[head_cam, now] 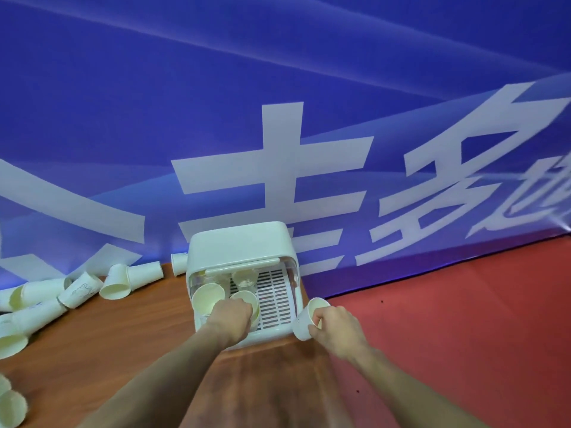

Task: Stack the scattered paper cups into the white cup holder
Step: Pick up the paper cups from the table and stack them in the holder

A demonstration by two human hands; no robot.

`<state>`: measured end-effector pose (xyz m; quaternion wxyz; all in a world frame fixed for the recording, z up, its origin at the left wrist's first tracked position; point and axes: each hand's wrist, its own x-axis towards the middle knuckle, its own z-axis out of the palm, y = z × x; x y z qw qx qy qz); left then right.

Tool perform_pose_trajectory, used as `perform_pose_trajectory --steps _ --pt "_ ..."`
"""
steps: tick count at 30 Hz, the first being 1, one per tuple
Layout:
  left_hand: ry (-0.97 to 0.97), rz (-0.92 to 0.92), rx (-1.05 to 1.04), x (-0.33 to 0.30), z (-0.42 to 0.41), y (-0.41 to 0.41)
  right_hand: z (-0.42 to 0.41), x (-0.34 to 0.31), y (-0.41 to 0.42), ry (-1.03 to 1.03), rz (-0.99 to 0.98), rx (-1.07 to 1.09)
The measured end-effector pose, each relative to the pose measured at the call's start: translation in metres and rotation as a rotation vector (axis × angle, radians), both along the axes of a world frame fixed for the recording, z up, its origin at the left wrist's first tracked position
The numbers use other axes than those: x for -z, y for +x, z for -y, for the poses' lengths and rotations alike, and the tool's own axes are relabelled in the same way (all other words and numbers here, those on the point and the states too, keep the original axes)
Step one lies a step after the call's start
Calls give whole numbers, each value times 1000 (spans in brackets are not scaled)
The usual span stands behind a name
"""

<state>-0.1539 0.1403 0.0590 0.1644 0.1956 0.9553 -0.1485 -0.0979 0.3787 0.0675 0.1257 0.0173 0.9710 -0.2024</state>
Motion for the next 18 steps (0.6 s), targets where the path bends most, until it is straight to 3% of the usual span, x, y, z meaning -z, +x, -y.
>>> perform_pose_trajectory --steps 8,18 --pt "6 2 47 16 -2 0 -1 10 10 -6 24 53" --pt "162 -10 -30 -18 18 -2 33 -24 -13 30 -71 -70"
